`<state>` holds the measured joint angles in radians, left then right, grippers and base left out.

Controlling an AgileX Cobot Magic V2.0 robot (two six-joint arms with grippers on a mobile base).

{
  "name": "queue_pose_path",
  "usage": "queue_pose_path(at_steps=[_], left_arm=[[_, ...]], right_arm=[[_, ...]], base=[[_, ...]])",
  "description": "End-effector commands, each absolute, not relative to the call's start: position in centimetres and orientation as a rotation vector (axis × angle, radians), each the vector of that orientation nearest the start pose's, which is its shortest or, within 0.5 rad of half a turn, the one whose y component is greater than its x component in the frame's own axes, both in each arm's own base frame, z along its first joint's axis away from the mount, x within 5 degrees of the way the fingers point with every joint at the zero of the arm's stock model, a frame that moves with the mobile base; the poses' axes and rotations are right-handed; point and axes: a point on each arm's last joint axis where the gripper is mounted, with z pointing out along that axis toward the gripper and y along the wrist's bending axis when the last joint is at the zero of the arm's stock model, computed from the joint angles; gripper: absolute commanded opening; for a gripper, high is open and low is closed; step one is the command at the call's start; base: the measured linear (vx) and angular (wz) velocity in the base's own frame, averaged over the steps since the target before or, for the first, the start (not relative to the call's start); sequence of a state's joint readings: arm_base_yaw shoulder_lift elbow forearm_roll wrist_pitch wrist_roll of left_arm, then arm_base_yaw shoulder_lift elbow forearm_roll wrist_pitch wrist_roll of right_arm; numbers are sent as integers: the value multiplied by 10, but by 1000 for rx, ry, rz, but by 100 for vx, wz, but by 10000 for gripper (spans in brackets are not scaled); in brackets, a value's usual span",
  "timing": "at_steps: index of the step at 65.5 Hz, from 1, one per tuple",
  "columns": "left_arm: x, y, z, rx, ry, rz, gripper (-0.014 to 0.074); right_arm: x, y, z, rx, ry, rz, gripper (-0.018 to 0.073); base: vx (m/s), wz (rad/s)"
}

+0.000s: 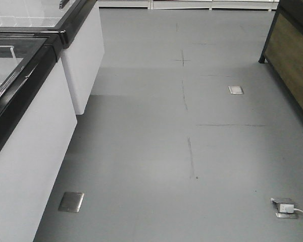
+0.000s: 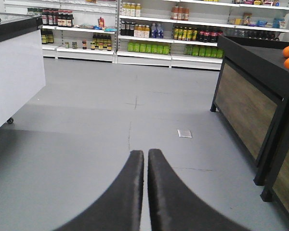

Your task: Left arm holds basket, right arm returns cookies

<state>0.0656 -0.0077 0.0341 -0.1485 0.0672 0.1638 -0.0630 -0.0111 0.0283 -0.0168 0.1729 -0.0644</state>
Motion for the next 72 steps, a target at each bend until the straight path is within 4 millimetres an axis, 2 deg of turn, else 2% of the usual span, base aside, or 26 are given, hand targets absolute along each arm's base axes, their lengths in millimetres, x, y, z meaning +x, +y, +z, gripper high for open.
queue_pose_path(at_steps=[1,28,41,52,58,62,72], left_arm=[[54,3,213,-37,1462,60,-6],[53,4,218,-91,1404,15,-5],[45,13,242,-241,1136,-48,-4],[33,19,261,-298,875,-54,-4],[25,17,278,-254,790,-35,-4],[22,13,292,-194,800,-15,-4],[4,2,348,-45,845,69,-4]], right_arm=[[56,-4,190,-14,1603,-125,-6],[56,-4,190,-14,1603,-125,-6],[56,-4,190,-14,1603,-125,-6],[56,-4,190,-14,1606,-125,-6],[56,-4,190,-14,1606,-125,-6],[56,-4,190,-14,1606,-125,-6],[56,-4,190,-14,1606,-125,-6]], base=[[0,0],[0,0],[0,0],[0,0],[0,0],[0,0],[0,0]])
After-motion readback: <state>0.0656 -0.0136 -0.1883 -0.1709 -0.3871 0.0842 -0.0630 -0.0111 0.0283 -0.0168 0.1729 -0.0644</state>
